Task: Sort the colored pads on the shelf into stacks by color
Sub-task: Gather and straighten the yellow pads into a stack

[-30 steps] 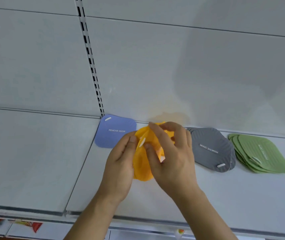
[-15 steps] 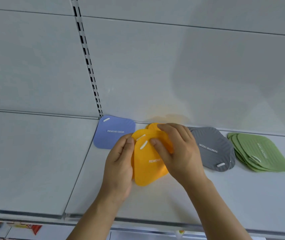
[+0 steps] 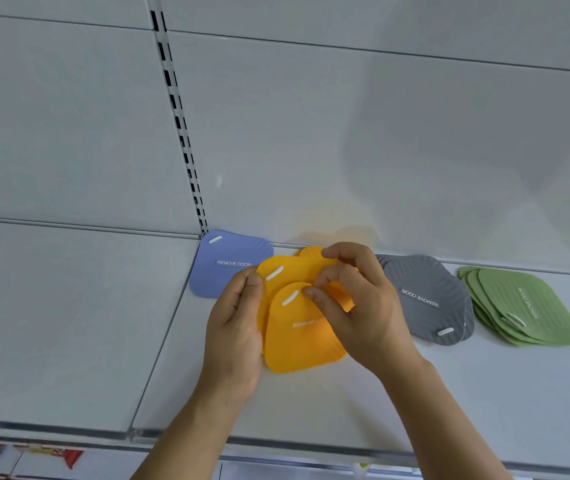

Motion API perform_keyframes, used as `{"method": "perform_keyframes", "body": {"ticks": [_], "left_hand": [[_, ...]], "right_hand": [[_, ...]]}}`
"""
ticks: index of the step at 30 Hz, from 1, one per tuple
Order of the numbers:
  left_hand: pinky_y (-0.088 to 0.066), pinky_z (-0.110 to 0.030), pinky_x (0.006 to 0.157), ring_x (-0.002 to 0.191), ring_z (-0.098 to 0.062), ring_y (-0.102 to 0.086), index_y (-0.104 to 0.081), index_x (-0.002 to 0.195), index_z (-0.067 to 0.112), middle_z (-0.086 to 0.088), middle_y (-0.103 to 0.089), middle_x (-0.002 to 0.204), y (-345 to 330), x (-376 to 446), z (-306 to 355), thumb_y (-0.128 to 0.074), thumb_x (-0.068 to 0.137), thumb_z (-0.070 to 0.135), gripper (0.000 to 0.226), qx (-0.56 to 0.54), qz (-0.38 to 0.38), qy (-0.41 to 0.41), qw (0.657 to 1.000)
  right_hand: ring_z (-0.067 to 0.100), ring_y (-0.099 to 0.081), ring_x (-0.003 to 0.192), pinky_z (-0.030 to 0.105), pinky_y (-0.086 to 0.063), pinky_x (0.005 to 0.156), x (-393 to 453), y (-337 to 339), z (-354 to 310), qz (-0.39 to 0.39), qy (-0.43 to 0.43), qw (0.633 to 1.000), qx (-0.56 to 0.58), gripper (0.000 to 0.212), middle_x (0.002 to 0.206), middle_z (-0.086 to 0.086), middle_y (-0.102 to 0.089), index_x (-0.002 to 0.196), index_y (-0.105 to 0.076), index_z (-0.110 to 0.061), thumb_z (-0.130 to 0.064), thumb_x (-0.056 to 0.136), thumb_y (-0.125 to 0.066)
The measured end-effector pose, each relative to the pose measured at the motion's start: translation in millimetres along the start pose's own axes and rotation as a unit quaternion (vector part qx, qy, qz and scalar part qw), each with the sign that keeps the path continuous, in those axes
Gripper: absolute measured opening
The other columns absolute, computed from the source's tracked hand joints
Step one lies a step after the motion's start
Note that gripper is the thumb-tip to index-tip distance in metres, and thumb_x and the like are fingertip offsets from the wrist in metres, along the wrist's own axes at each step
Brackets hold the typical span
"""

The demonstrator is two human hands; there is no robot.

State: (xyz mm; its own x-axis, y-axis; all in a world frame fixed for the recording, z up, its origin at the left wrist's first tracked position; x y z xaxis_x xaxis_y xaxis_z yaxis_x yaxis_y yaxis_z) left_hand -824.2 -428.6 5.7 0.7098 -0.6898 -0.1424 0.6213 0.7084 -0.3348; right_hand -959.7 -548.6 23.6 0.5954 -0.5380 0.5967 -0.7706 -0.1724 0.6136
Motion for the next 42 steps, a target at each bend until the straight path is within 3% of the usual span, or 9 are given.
{"method": "perform_keyframes", "body": {"ticks": [5, 12, 16, 21, 25, 29, 32, 37, 42], "left_hand": [[-0.055, -0.061, 0.102, 0.112, -0.025, -0.073, -0.075, 0.114, 0.038, 0.002, -0.077, 0.12, 0, 2, 7, -0.049, 0.103, 0.047, 0.029, 0.056, -0.047, -0.035, 0.997], [-0.052, -0.061, 0.106, 0.118, -0.029, -0.069, -0.073, 0.119, 0.036, -0.002, -0.075, 0.124, 1, -2, 8, -0.05, 0.099, 0.051, 0.034, 0.05, -0.1, -0.03, 0.993], [-0.054, -0.029, 0.093, 0.112, -0.007, -0.069, -0.067, 0.123, 0.035, 0.014, -0.075, 0.117, -6, -6, 14, -0.05, 0.098, 0.052, 0.035, 0.141, -0.138, -0.089, 0.976], [-0.052, -0.019, 0.09, 0.108, -0.002, -0.069, -0.07, 0.121, 0.032, 0.018, -0.076, 0.112, -7, -3, 16, -0.05, 0.105, 0.038, 0.027, 0.203, -0.114, -0.122, 0.965], [-0.056, -0.032, 0.093, 0.107, -0.004, -0.07, -0.072, 0.12, 0.034, 0.018, -0.076, 0.114, 8, 3, 22, -0.05, 0.103, 0.044, 0.03, 0.164, -0.071, -0.09, 0.98], [-0.052, -0.062, 0.106, 0.12, -0.025, -0.069, -0.074, 0.117, 0.038, 0.005, -0.075, 0.125, 24, 14, 24, -0.057, 0.101, 0.052, 0.027, 0.096, -0.047, -0.047, 0.993], [-0.048, -0.065, 0.109, 0.126, -0.029, -0.066, -0.076, 0.117, 0.041, 0.002, -0.073, 0.13, 28, 15, 22, -0.06, 0.097, 0.054, 0.029, 0.066, -0.039, -0.021, 0.997], [-0.05, -0.064, 0.107, 0.125, -0.028, -0.067, -0.075, 0.118, 0.041, 0.002, -0.073, 0.132, 29, 11, 22, -0.057, 0.1, 0.052, 0.028, 0.062, -0.037, -0.017, 0.997], [-0.057, -0.055, 0.099, 0.118, -0.022, -0.07, -0.074, 0.118, 0.046, 0.011, -0.075, 0.124, 33, 9, 26, -0.053, 0.099, 0.05, 0.028, 0.048, 0.014, -0.033, 0.998]], "right_hand": [[0.017, -0.06, 0.125, 0.032, -0.051, 0.098, 9, 10, -7, -0.018, -0.013, 0.997, 0.074, 0.011, 0.129, -0.007, -0.061, 0.096, -0.065, -0.019, -0.03, 0.099, -0.067], [0.007, -0.062, 0.096, 0.015, -0.045, 0.08, 20, 6, -15, -0.006, -0.048, 0.997, 0.057, 0.009, 0.099, -0.014, -0.064, 0.096, -0.063, -0.023, -0.031, 0.096, -0.068], [0.005, -0.06, 0.086, 0.014, -0.044, 0.072, 17, 5, -20, 0.023, -0.056, 0.997, 0.042, 0.011, 0.09, -0.016, -0.061, 0.093, -0.064, -0.02, -0.021, 0.094, -0.076], [0.003, -0.064, 0.093, 0.016, -0.048, 0.08, 12, 12, -19, 0.041, -0.04, 0.998, 0.032, 0.006, 0.098, -0.013, -0.068, 0.1, -0.07, -0.016, -0.019, 0.096, -0.072], [0.019, -0.066, 0.107, 0.033, -0.054, 0.09, 6, 36, 23, 0.048, -0.062, 0.994, -0.081, 0.018, 0.112, -0.004, -0.072, 0.116, -0.073, -0.015, -0.017, 0.1, -0.067], [0.026, -0.062, 0.112, 0.04, -0.054, 0.093, -10, 28, 54, -0.114, -0.034, 0.981, -0.155, 0.027, 0.114, -0.004, -0.073, 0.111, -0.078, -0.019, -0.02, 0.084, -0.083], [0.027, -0.062, 0.108, 0.043, -0.056, 0.089, -20, 12, 61, -0.185, -0.018, 0.969, -0.165, 0.021, 0.115, -0.005, -0.071, 0.106, -0.079, -0.022, -0.029, 0.086, -0.077], [0.023, -0.062, 0.086, 0.043, -0.055, 0.07, -13, 12, 61, -0.121, -0.049, 0.982, -0.138, 0.02, 0.094, -0.007, -0.071, 0.093, -0.075, -0.021, -0.027, 0.099, -0.057], [0.018, -0.064, 0.073, 0.034, -0.053, 0.067, 16, 42, 29, 0.07, -0.098, 0.982, -0.144, 0.013, 0.085, -0.001, -0.073, 0.094, -0.077, -0.018, -0.016, 0.1, -0.065]]}}
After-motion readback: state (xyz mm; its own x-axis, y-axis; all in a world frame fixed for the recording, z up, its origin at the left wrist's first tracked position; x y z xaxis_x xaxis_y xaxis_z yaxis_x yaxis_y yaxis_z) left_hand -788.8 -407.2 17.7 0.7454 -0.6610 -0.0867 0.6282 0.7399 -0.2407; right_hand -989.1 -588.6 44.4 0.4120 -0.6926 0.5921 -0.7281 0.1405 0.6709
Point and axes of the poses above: each hand's wrist, its own x-axis towards the middle knuckle, its own y-axis out of the back of the hand, z = x × y, the point moved 3 cm from there along x, towards the middle knuckle
